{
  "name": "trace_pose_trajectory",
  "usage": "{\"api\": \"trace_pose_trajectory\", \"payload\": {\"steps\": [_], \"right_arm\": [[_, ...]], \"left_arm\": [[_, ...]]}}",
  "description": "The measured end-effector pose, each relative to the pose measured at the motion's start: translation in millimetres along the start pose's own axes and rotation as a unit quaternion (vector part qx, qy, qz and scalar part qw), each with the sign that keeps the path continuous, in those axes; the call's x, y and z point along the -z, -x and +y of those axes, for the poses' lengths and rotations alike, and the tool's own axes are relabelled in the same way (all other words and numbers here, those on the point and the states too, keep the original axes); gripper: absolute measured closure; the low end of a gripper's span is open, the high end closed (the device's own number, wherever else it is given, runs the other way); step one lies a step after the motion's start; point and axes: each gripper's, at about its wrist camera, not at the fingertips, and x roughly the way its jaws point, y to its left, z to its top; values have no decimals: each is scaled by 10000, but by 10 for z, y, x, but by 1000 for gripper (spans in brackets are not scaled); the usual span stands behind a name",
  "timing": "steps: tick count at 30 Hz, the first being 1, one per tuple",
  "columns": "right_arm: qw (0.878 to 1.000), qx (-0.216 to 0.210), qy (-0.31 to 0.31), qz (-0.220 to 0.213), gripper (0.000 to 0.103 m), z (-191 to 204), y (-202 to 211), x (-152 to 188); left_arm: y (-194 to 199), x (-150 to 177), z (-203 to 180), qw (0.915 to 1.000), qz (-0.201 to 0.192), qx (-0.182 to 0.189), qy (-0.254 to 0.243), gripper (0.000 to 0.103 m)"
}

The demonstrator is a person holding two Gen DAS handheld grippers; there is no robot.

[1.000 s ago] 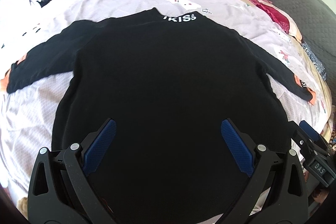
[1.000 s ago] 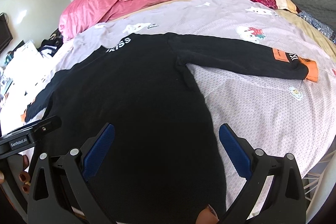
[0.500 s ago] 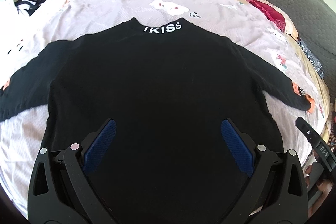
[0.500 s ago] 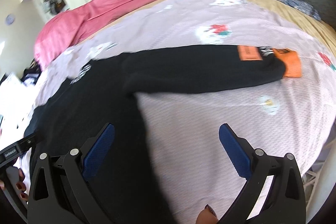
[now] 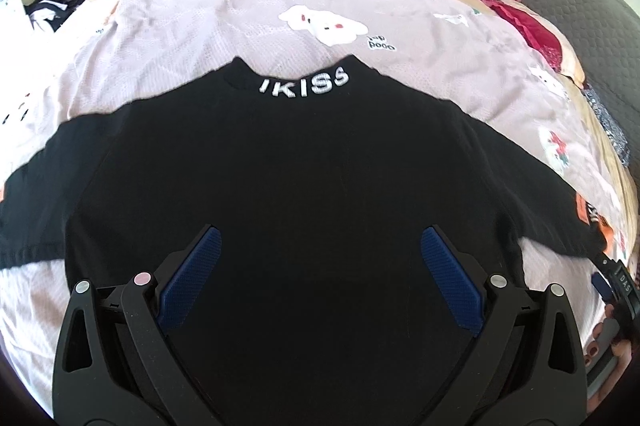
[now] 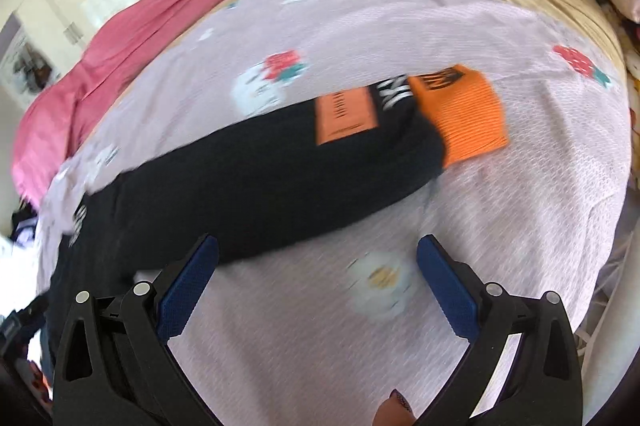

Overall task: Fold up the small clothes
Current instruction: 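Move the right gripper to the orange sleeve cuff and grasp it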

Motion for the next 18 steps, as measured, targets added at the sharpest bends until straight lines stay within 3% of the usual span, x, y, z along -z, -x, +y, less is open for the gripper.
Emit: {"api": "trace_pose_trajectory", "payload": {"steps": [10,15,16,17,18], "right_arm": [[9967,77,-784,-175,4,-310,-317,-403],[9915,41,-1205,-484,8,-413,-379,-530],[9912,60,-1214,-525,25,-421,-386,-548],[9908,97,-1225,-566,50,-427,-392,-555],[9904,138,-1251,-565,56,-429,-401,-555]], "left_arm": [[-184,-207,126,9998,-117,-126,121,9],[-320,-247,296,9995,-55,-80,298,9],[-334,-248,327,9994,-50,-76,324,9],[-351,-250,367,9993,-26,-80,354,9],[-355,-248,383,9993,-18,-75,365,9]]}}
